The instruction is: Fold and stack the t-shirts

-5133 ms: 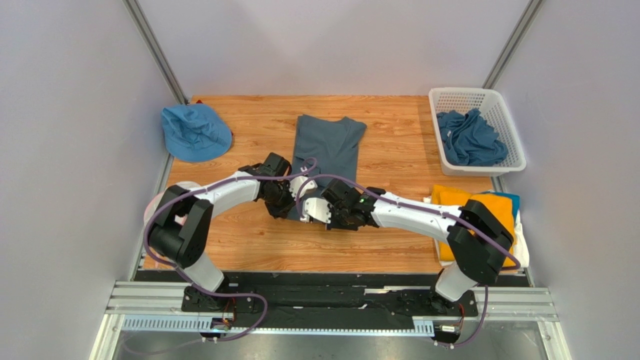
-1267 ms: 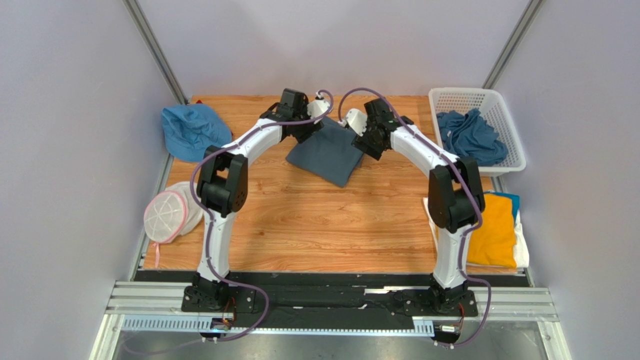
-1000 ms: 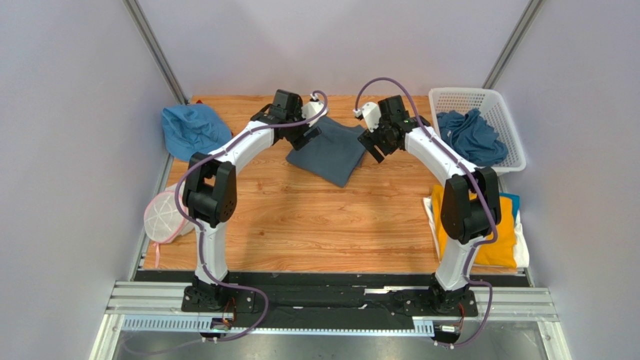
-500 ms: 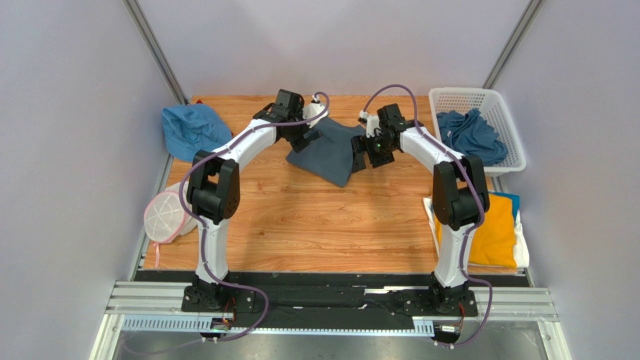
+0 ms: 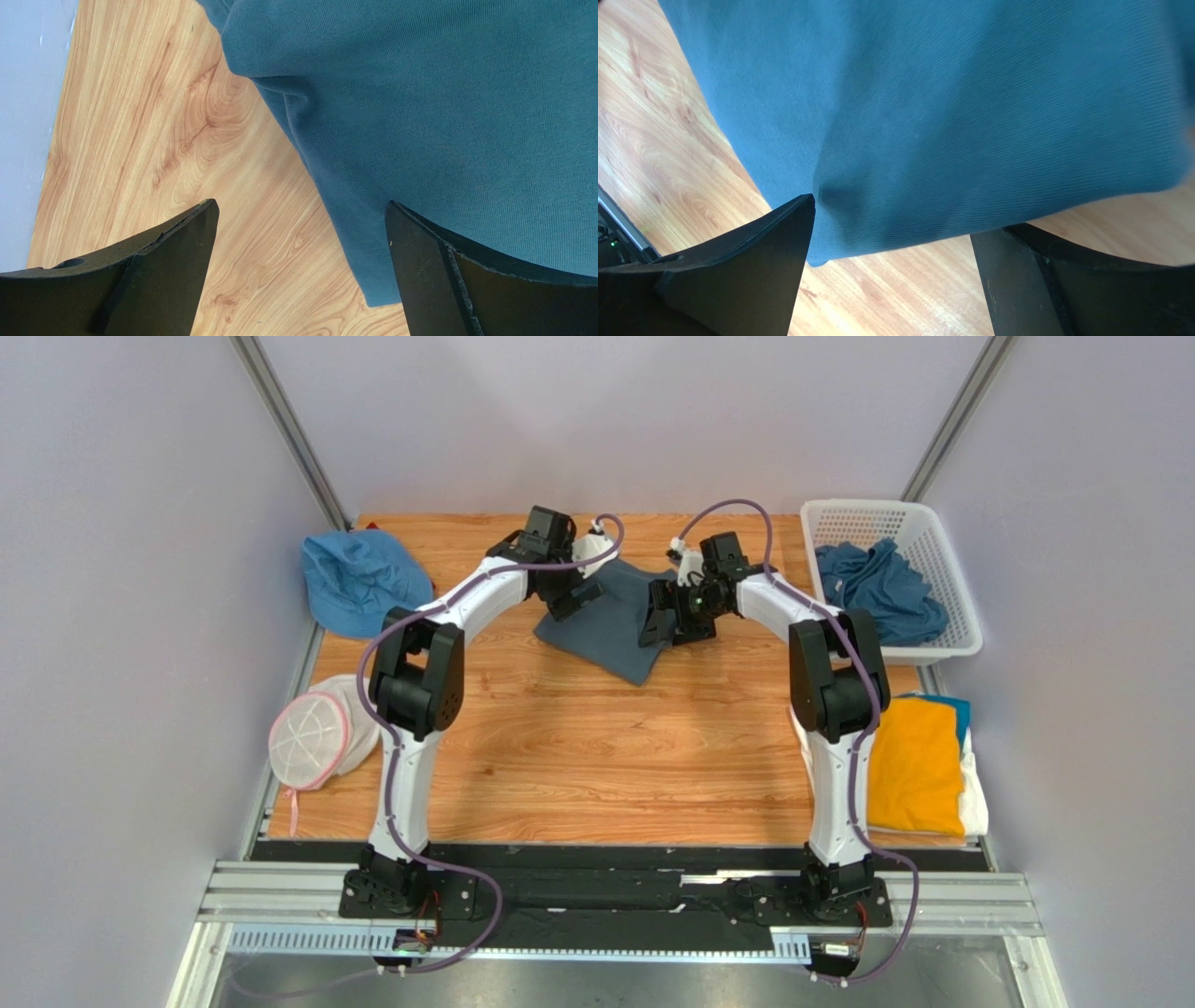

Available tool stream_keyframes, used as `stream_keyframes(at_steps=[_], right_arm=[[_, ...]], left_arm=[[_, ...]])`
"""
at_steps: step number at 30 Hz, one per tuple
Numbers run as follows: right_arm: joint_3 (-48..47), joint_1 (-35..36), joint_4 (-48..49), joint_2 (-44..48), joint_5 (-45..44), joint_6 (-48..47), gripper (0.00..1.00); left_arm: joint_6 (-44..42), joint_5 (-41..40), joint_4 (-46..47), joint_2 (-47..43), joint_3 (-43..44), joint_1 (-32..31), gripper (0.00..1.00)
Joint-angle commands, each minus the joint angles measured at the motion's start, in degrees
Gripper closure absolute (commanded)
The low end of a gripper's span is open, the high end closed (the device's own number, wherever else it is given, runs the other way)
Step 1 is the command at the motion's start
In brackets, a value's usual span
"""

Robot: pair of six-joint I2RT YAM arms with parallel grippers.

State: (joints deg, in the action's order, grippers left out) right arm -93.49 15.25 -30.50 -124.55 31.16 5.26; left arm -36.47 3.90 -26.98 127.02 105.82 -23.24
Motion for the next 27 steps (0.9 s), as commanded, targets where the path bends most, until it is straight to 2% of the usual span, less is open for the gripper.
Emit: stream_keyframes(at_steps=[1, 9, 21, 27], right_arm=[[-1.5, -1.3, 5.7, -1.8, 1.7, 1.4, 0.13], [-1.6, -1.3, 9.1, -4.1, 3.6, 3.4, 0.13], [0.2, 0.6, 13.8, -5.5, 6.6, 6.2, 0.14], [0.0, 2.1, 14.1, -6.3, 6.6, 6.1, 0.18]], left_arm=[[-0.7, 0.1, 2.4, 0.5, 2.3, 0.0, 0.03], [-2.0, -1.2, 0.4, 4.5, 5.9, 0.0, 0.03], [-0.4, -0.4, -1.6, 2.8, 0.5, -1.0, 0.06], [-1.1, -2.1, -1.6, 2.5, -1.6, -2.6, 0.08]])
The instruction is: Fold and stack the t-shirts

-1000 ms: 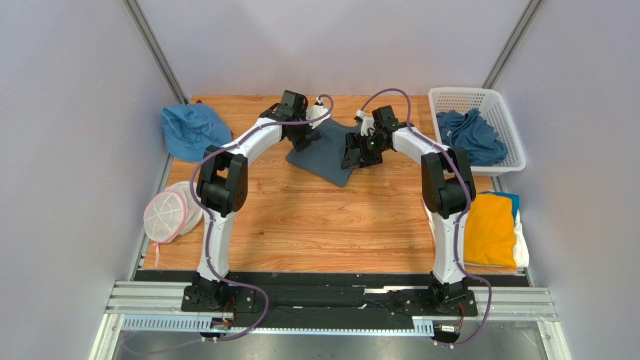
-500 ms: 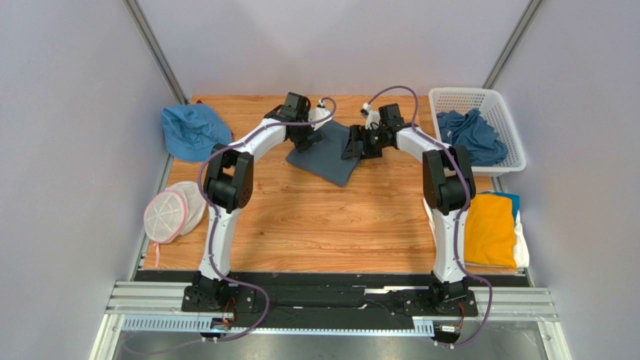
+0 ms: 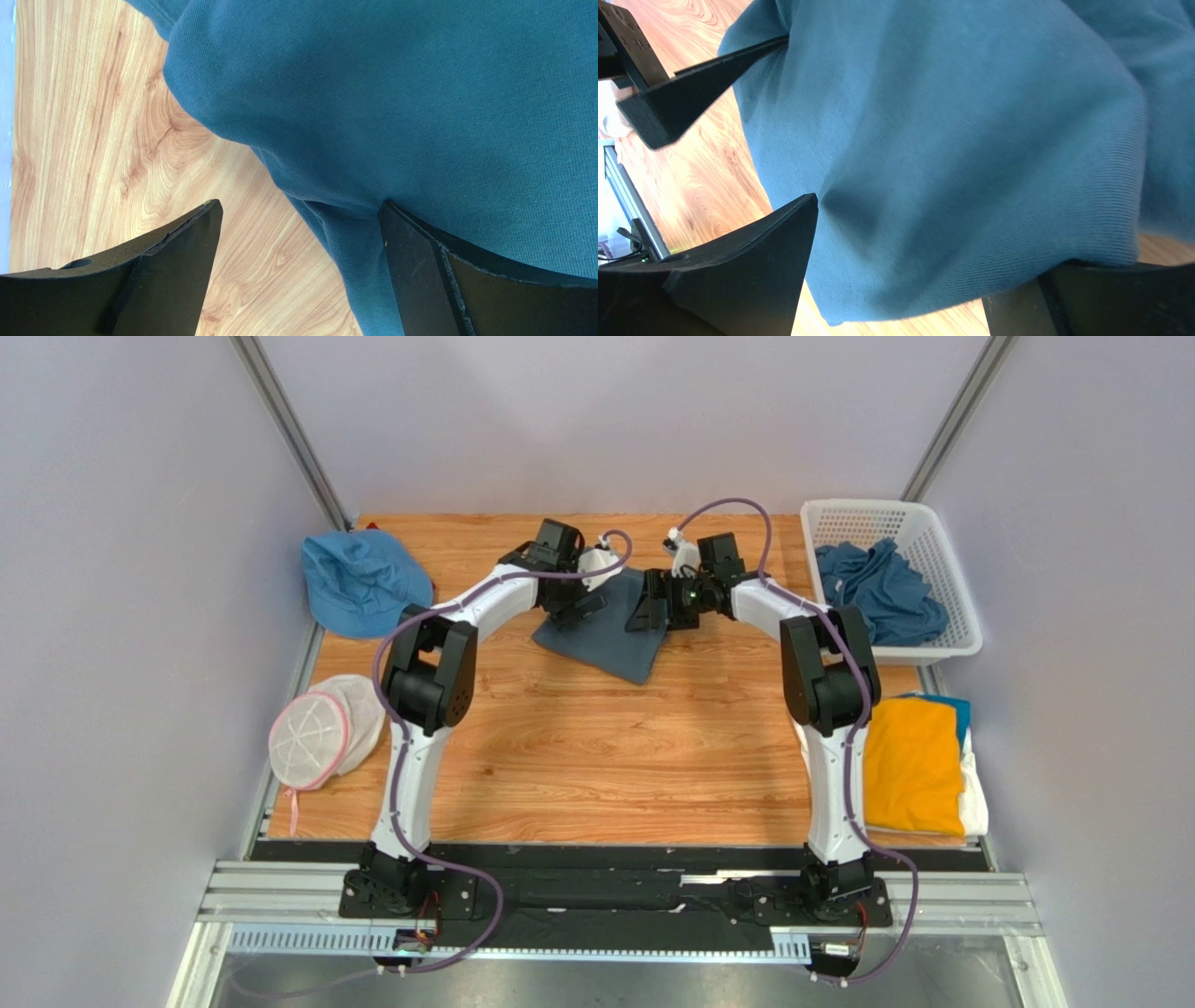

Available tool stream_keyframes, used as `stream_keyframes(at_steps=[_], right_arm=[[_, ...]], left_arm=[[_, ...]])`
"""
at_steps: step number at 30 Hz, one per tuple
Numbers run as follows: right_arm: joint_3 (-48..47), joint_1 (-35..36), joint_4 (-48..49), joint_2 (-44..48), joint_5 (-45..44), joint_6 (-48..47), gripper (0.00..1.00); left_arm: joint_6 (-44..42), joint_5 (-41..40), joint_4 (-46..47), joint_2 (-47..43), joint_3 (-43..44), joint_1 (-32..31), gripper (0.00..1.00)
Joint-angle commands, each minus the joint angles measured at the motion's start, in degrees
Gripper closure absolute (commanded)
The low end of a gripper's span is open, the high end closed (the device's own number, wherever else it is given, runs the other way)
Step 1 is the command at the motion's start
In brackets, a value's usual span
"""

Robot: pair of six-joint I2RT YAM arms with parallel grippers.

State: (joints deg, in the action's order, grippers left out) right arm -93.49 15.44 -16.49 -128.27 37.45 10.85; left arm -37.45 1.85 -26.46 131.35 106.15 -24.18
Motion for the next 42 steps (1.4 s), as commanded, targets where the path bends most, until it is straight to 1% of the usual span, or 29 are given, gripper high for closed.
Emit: stream_keyframes(at_steps=[1, 3, 4, 6, 7, 8, 9, 10, 11, 14, 16, 17, 18, 20, 21, 25, 29, 31, 36, 42], right_arm=[[-0.1, 2.0, 0.0, -2.7, 0.3, 0.6, 0.21], [-0.5, 2.0, -0.4, -3.0, 0.3, 0.5, 0.28], [-0.6, 2.0, -0.8, -3.2, 0.3, 0.5, 0.38], [-0.9, 2.0, -1.5, -3.3, -0.1, 0.0, 0.53], [-0.9, 2.0, -2.4, -3.2, -0.4, -0.6, 0.70], [-1.0, 2.0, -2.9, -3.0, -0.5, -0.9, 0.79], [-1.1, 2.0, -4.2, -2.7, -0.7, -1.4, 0.93], [-0.9, 1.9, -4.7, -2.3, -1.3, -2.1, 0.98], [-0.6, 1.9, -5.1, -1.2, -1.9, -2.6, 1.00], [-0.5, 1.5, -8.5, 1.6, -4.5, -5.5, 1.00], [-2.3, 1.5, -14.5, 2.9, -7.2, -7.7, 1.00], [-3.2, 1.4, -16.9, 4.2, -8.1, -10.0, 1.00], [-3.7, 1.3, -21.5, 4.9, -8.8, -10.6, 1.00], [-4.2, 0.9, -25.8, 7.7, -11.3, -13.8, 1.00], [-4.2, 0.6, -29.7, 8.9, -12.2, -16.1, 1.00], [-1.8, -0.3, -37.3, 17.3, -19.6, -21.2, 1.00], [1.3, -2.5, -43.1, 24.5, -24.9, -24.7, 1.00], [2.1, -3.8, -46.0, 28.2, -26.5, -26.0, 1.00], [1.7, -8.0, -54.6, 33.8, -27.7, -28.6, 1.00], [5.0, -12.3, -61.5, 41.7, -29.9, -33.5, 1.00]], left_arm=[[0.0, -0.2, -2.1, -1.8, -2.2, -1.7, 0.08], [0.7, -0.3, -2.0, -2.2, -2.3, -1.7, 0.08], [0.7, -0.4, -2.2, -2.4, -2.5, -1.7, 0.08], [1.0, -0.2, -2.2, -3.0, -2.9, -1.7, 0.09], [1.1, -0.2, -2.2, -3.3, -3.1, -1.7, 0.08], [1.0, -0.5, -2.2, -3.7, -3.2, -1.7, 0.09], [0.7, -0.7, -2.2, -4.0, -3.4, -1.7, 0.09], [0.7, -0.9, -2.2, -4.2, -3.8, -1.7, 0.09], [0.4, -1.6, -2.2, -4.7, -3.8, -1.7, 0.09], [0.3, -1.7, -2.1, -6.5, -4.4, -1.7, 0.09], [0.0, -1.7, -2.1, -8.3, -4.9, -1.6, 0.09], [0.0, -3.4, -1.9, -9.0, -5.0, -1.6, 0.09], [-0.1, -3.7, -1.9, -9.6, -5.2, -1.6, 0.09], [-0.7, -5.0, -1.8, -11.4, -5.2, -1.6, 0.09], [-1.0, -5.4, -1.9, -12.0, -5.2, -1.5, 0.09], [-2.1, -7.2, -2.5, -15.3, -5.2, -1.0, 0.09], [-2.5, -8.5, -3.3, -17.8, -5.3, -0.6, 0.09], [-2.4, -8.7, -3.7, -19.0, -5.7, -0.5, 0.09], [-2.5, -9.3, -3.6, -20.8, -7.9, -0.5, 0.09], [-3.5, -9.9, -2.8, -22.1, -10.8, -0.5, 0.09]])
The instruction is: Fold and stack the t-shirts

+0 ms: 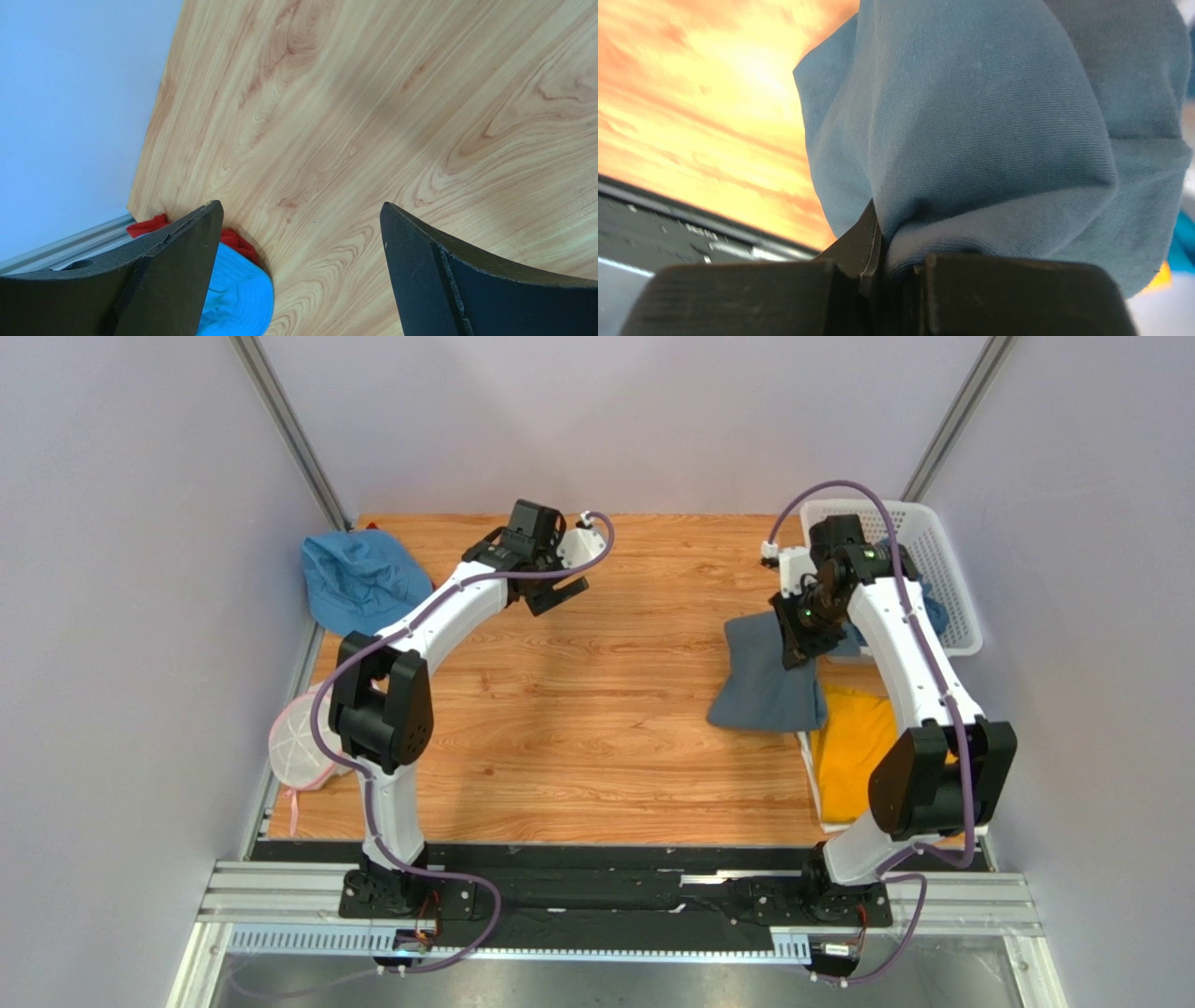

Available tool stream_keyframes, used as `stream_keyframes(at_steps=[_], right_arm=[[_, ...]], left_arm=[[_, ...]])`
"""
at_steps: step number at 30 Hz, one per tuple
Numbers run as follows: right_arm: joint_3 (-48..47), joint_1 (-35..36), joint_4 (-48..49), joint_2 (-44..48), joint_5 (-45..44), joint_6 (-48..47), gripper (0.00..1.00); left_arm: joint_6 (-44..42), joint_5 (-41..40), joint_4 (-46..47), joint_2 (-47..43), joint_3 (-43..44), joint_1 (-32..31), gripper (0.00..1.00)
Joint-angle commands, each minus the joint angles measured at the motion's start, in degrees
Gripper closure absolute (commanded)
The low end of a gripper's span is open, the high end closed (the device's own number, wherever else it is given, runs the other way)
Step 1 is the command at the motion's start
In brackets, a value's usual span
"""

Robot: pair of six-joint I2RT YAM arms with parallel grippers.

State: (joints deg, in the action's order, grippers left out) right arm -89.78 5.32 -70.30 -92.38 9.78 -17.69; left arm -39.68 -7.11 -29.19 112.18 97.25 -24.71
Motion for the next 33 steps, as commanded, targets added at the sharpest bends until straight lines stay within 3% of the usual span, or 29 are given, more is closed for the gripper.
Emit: stream_keyframes(at_steps=[1, 5, 17, 26, 33], right_arm=[[1.7, -2.7, -8.6, 7.5, -2.7, -5.6, 1.00], [3.9, -4.9, -11.5, 11.2, -5.3, -8.1, 1.00], [10.1, -21.1, -14.0, 18.2, -13.1, -17.6, 1.00], [15.0, -32.7, -11.8, 17.6, -15.4, -25.4, 1.00], [20.3, -37.0, -6.8, 17.4, -18.0, -28.6, 1.00]], left_arm=[[-1.4, -1.0, 0.0, -3.1, -2.2, 0.0, 0.09], [-2.1, -1.0, -0.1, -3.0, -2.5, 0.0, 0.09], [-2.2, 0.0, -1.0, -4.0, -3.0, -0.1, 0.09], [-3.2, -0.3, -1.2, -3.5, -2.2, -0.1, 0.09], [-3.6, -0.1, -1.3, -2.8, -2.2, -0.1, 0.09]])
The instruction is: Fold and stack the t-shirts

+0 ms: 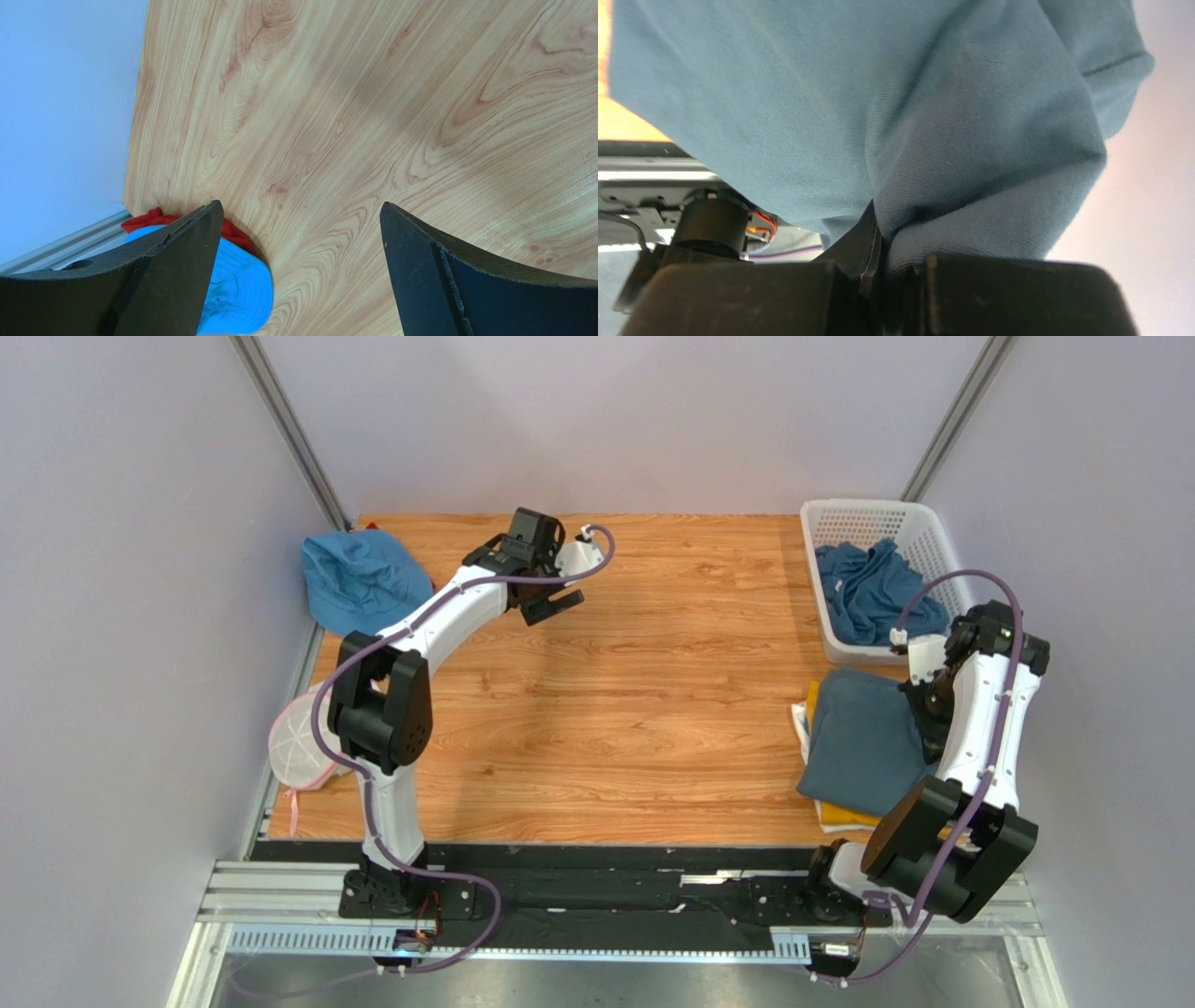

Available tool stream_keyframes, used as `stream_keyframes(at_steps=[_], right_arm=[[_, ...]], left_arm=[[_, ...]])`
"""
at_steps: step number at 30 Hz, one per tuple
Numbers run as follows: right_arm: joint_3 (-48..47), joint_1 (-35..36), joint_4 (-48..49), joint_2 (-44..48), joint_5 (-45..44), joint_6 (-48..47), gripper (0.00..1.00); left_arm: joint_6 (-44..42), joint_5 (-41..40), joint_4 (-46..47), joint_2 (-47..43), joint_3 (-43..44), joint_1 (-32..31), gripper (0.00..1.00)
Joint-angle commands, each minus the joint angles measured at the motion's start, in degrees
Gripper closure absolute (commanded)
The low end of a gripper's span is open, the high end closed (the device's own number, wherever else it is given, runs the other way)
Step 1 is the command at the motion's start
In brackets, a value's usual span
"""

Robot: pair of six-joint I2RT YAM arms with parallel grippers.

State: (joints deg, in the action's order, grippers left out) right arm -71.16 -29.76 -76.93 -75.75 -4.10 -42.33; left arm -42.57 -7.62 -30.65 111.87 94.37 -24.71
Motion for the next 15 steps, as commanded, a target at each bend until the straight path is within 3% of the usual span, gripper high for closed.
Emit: stream_keyframes(at_steps=[1, 15], right_arm=[[2.0, -2.4, 0.5, 0.3, -4.7, -4.2, 1.00], [-5.3, -3.6, 9.9, -10.5, -10.2, -1.5, 1.00]], left_arm=[[-0.6, 0.6, 0.1, -2.5, 0.7, -0.2, 0.09], [-0.3, 0.3, -0.1, -1.7, 0.5, -1.0, 0.09]])
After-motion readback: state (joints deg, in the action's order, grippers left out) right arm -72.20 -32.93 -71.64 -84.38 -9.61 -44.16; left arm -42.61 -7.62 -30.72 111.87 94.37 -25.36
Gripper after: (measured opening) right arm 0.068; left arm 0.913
